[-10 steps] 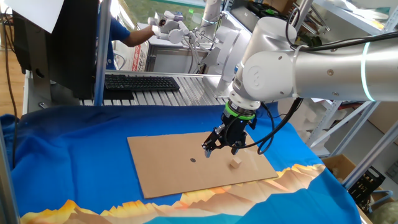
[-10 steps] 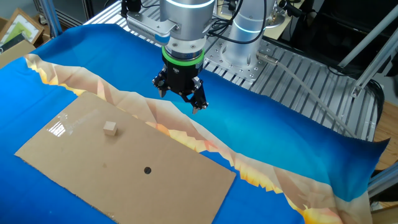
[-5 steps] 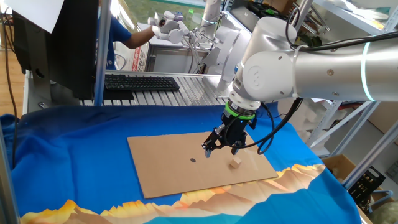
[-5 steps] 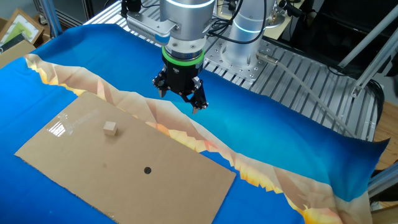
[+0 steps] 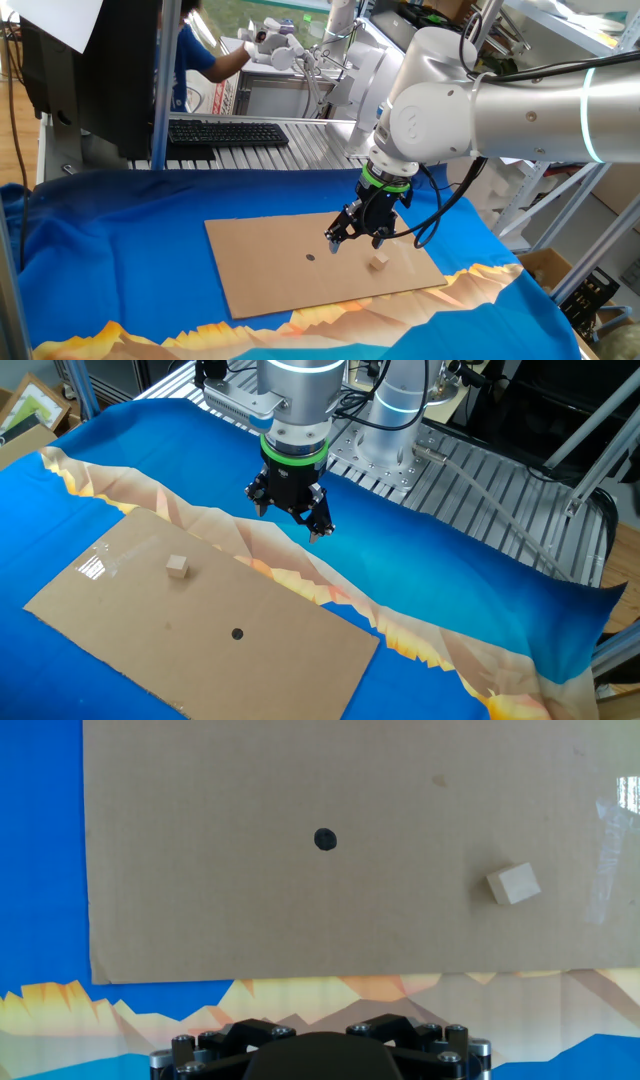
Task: Hold a small block with the gripper and sweep it from left to right on the table
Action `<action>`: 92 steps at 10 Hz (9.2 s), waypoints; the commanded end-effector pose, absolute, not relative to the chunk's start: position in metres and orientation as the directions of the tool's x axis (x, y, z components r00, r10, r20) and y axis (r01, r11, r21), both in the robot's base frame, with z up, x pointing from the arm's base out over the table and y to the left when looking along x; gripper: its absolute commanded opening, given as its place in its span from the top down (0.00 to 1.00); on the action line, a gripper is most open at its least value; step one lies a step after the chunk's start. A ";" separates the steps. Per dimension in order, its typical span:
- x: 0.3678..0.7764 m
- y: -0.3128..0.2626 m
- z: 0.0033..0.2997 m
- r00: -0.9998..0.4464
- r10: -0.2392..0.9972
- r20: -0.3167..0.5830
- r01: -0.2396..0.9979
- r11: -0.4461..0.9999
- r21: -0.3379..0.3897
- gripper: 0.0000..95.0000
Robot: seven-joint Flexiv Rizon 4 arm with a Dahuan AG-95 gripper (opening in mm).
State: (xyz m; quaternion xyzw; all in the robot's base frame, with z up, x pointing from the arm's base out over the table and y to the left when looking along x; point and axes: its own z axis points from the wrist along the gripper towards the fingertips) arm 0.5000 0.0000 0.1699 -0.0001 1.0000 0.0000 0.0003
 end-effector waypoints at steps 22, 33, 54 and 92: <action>0.500 0.000 0.169 -0.997 0.073 0.021 0.074 0.995 0.062 1.00; 0.533 -0.019 0.149 -0.997 -0.072 -0.027 -0.073 0.997 0.035 1.00; 0.565 -0.115 0.107 -0.982 -0.182 -0.041 -0.183 0.983 0.011 1.00; 0.575 -0.135 0.095 -0.970 -0.242 -0.011 -0.240 0.967 -0.086 0.80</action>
